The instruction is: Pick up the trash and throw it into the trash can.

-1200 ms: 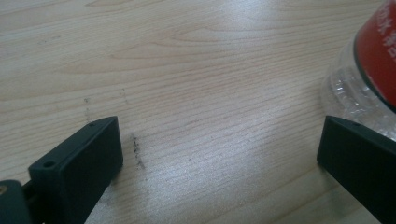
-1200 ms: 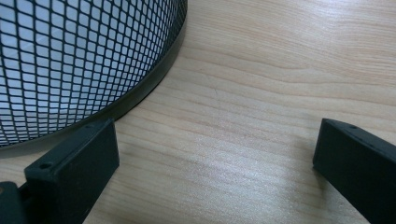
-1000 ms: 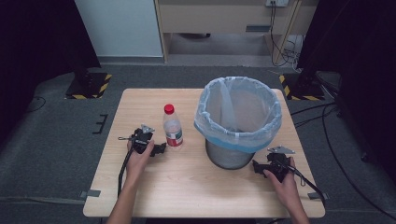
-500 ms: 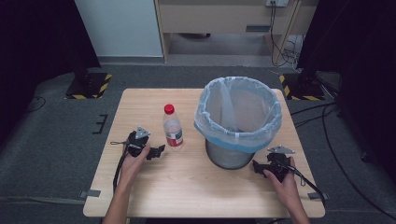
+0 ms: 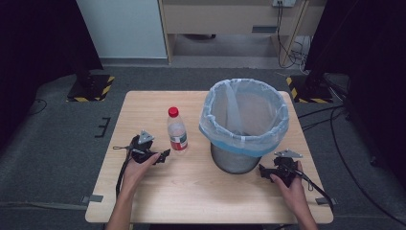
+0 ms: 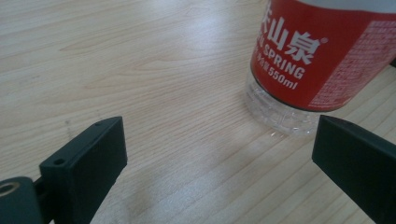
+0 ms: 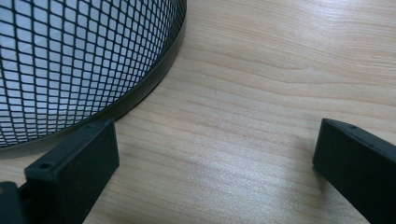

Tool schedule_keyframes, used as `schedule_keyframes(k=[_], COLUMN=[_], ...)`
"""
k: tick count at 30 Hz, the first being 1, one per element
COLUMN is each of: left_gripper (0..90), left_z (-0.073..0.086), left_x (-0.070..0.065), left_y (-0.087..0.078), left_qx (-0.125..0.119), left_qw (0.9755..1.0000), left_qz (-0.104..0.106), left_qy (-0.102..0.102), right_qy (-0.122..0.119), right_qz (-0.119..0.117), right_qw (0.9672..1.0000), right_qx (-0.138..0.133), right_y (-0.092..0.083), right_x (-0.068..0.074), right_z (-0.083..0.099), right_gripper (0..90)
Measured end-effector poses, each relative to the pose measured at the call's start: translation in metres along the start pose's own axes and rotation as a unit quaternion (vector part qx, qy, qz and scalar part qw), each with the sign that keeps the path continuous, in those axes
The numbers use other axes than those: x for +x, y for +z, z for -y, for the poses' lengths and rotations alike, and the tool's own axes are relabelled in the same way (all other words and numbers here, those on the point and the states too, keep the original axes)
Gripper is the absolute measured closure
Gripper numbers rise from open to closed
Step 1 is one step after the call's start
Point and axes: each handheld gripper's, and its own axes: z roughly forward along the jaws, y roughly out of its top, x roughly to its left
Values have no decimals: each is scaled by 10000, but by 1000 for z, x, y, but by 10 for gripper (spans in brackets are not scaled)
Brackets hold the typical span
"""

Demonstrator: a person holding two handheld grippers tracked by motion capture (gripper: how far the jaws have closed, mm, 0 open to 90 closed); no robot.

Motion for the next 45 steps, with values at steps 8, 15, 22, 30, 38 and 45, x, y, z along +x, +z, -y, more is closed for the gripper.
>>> schedule_keyframes(k=[8, 15, 22, 30, 38, 45], left_gripper=[25, 27, 27, 37, 25, 26], left_z=[-4, -6, -9, -11, -19, -24], left_x=[-7, -12, -15, -18, -25, -29], left_y=[1, 3, 3, 2, -2, -4], left_qx=[-91, -162, -334, -514, -863, -1039], left_qw=[9998, 9995, 9989, 9976, 9944, 9921], left_qz=[118, 230, 303, 419, 589, 679], left_qy=[132, 155, 149, 196, 171, 176], right_qy=[0, 1, 0, -2, -2, 0], right_qz=[-5, 2, -4, -4, -4, -5], right_qw=[10000, 10000, 10000, 10000, 10000, 10000], right_qx=[-1, -1, -1, -3, -2, -3], right_y=[0, 0, 0, 0, 0, 0], right_x=[0, 0, 0, 0, 0, 0], right_z=[0, 0, 0, 0, 0, 0], right_gripper=[4, 4, 4, 4, 4, 4])
